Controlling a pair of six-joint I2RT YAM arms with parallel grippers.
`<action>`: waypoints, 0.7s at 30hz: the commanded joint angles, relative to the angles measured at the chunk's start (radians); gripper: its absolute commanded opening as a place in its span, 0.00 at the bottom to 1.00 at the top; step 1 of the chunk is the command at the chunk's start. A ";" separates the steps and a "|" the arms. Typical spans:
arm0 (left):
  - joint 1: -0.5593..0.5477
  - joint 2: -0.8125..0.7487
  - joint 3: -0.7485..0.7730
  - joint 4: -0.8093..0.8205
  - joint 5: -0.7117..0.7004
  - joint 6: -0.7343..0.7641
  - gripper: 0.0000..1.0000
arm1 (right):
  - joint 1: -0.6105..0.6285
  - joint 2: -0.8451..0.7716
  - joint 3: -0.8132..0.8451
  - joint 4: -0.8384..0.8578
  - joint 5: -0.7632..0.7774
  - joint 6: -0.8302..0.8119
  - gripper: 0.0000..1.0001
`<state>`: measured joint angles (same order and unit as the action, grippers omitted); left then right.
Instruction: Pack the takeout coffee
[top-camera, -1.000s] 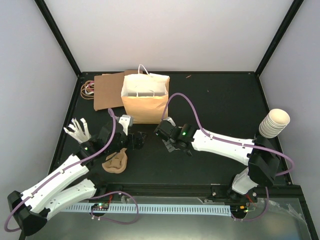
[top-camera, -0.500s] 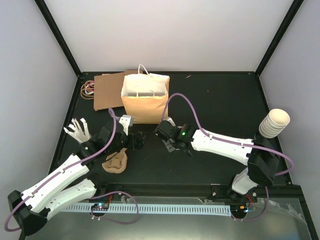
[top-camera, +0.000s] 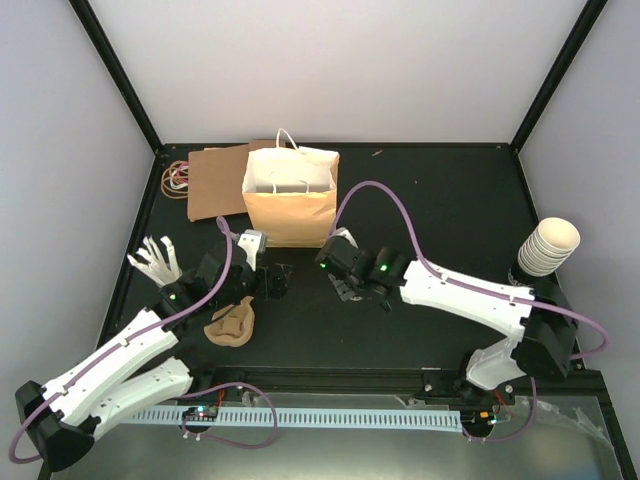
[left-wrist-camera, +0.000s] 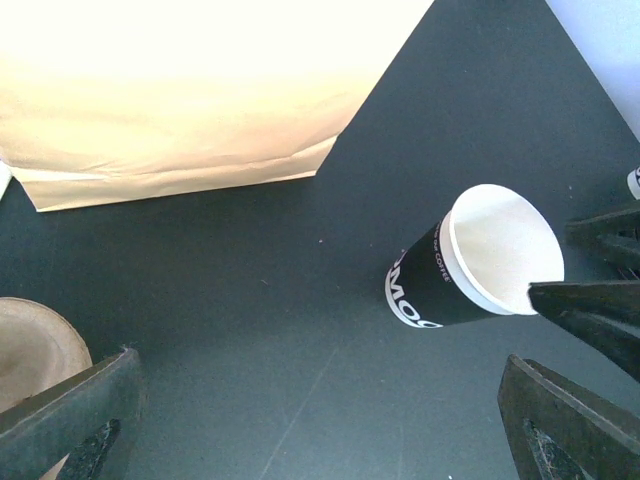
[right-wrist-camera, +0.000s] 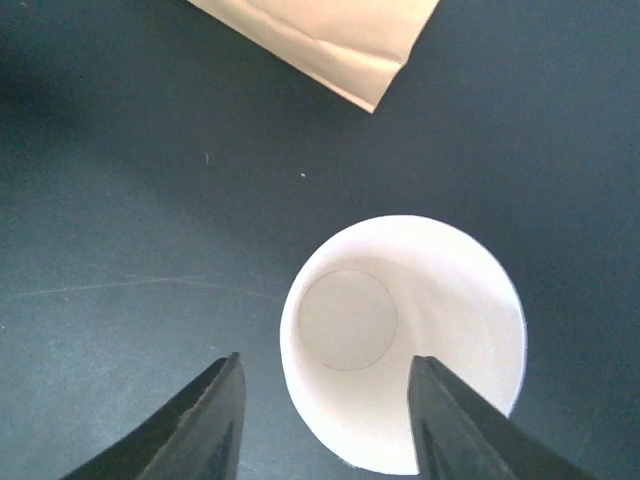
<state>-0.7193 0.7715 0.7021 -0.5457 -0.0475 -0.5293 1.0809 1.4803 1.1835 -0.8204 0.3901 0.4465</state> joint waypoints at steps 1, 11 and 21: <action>0.006 -0.017 0.017 0.001 0.010 0.012 0.99 | 0.007 -0.074 0.032 0.013 0.046 0.012 0.53; 0.006 -0.032 0.011 -0.004 0.012 0.015 0.99 | 0.005 -0.223 -0.020 -0.018 0.325 0.178 1.00; 0.005 -0.050 0.005 -0.005 0.019 0.021 0.99 | 0.005 -0.169 0.006 -0.137 0.471 0.236 0.92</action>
<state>-0.7193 0.7391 0.7021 -0.5461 -0.0418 -0.5262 1.0824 1.2713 1.1664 -0.8742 0.7433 0.6209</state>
